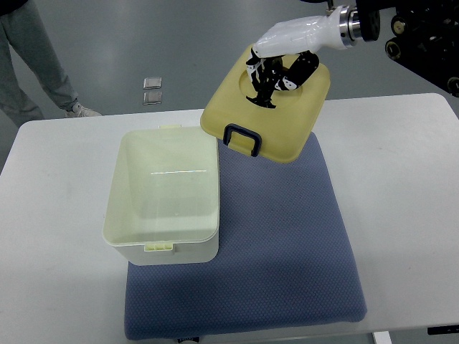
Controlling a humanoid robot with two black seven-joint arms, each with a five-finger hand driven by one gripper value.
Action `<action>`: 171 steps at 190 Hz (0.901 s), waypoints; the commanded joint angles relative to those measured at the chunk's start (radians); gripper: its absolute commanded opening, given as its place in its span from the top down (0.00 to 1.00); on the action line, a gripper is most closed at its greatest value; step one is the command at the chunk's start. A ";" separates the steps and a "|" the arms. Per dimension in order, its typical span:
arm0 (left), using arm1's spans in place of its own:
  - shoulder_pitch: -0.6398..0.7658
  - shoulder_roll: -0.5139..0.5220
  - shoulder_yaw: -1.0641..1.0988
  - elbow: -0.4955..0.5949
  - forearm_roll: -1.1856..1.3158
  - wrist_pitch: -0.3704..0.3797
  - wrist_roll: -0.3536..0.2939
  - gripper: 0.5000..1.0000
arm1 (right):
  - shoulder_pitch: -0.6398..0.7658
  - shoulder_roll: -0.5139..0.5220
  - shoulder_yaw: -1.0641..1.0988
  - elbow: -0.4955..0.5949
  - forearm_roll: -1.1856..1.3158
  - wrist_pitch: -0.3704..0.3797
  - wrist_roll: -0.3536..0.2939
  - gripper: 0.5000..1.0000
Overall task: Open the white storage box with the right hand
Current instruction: 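Lift the yellow lid off the white box with the right hand, then lower the lid onto the blue mat and release the handle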
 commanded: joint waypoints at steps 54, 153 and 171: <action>0.000 0.000 0.000 0.000 0.000 0.000 0.000 0.00 | -0.149 -0.077 -0.015 -0.008 -0.006 -0.056 0.000 1.00; 0.000 0.000 0.000 0.000 0.000 0.000 0.000 0.00 | -0.270 -0.004 -0.075 0.003 -0.022 -0.135 0.000 1.00; 0.000 0.000 0.000 0.000 0.000 0.000 0.000 0.00 | -0.270 0.013 -0.078 0.004 -0.021 -0.135 0.000 1.00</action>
